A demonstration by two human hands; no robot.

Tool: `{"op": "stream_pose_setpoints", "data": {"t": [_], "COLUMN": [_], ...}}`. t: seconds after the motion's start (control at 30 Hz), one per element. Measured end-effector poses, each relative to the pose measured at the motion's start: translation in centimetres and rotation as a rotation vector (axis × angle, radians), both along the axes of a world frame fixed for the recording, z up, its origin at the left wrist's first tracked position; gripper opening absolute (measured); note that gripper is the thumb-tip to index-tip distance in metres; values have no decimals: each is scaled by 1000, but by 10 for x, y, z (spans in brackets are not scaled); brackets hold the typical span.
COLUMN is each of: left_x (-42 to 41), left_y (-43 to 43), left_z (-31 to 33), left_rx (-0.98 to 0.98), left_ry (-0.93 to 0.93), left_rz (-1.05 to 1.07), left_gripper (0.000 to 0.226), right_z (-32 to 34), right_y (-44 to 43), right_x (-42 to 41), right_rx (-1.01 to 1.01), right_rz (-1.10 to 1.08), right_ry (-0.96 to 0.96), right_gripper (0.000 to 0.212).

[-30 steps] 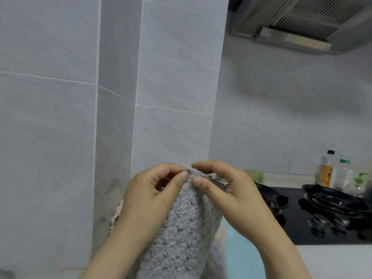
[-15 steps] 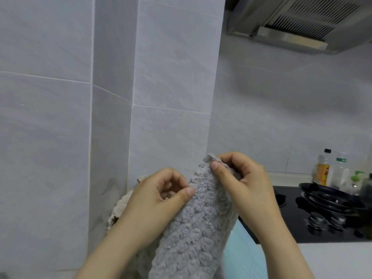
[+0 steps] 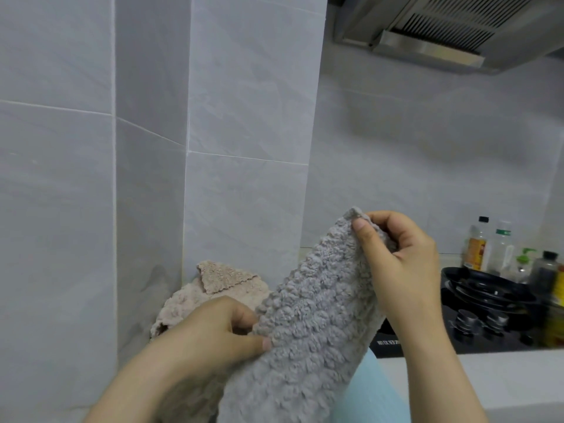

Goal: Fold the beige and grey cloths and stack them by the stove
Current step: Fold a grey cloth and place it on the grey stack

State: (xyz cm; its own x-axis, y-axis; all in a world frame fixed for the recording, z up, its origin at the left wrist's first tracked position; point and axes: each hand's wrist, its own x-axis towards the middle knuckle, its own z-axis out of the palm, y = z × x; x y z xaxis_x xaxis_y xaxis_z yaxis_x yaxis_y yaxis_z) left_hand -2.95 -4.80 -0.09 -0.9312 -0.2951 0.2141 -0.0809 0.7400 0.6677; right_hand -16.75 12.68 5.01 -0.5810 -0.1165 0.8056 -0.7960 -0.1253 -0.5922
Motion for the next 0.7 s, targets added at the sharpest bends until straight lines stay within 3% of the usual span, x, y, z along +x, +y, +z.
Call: {"op": "stream_pose_setpoints", "data": {"t": [0.13, 0.33, 0.47, 0.57, 0.7], "left_x": [6, 9, 17, 20, 19], "left_y": [-16, -20, -16, -21, -31], "left_z": [0, 8, 17, 17, 11], "left_rx": [-22, -118, 9, 80, 328], "left_ry": [42, 424, 552, 492, 474], "left_rz": [117, 279, 324, 335, 321], "left_gripper": [44, 46, 31, 16, 35], "right_z": [-1, -8, -17, -23, -28], "right_y": [5, 5, 3, 1, -2], "right_x": [-8, -16, -27, -35, -40], "right_rx": [-68, -73, -25, -2, 21], "right_rz": [-41, -170, -237, -255, -263], "right_ry": [-26, 18, -1, -39, -66], "right_gripper": [12, 16, 16, 16, 16]}}
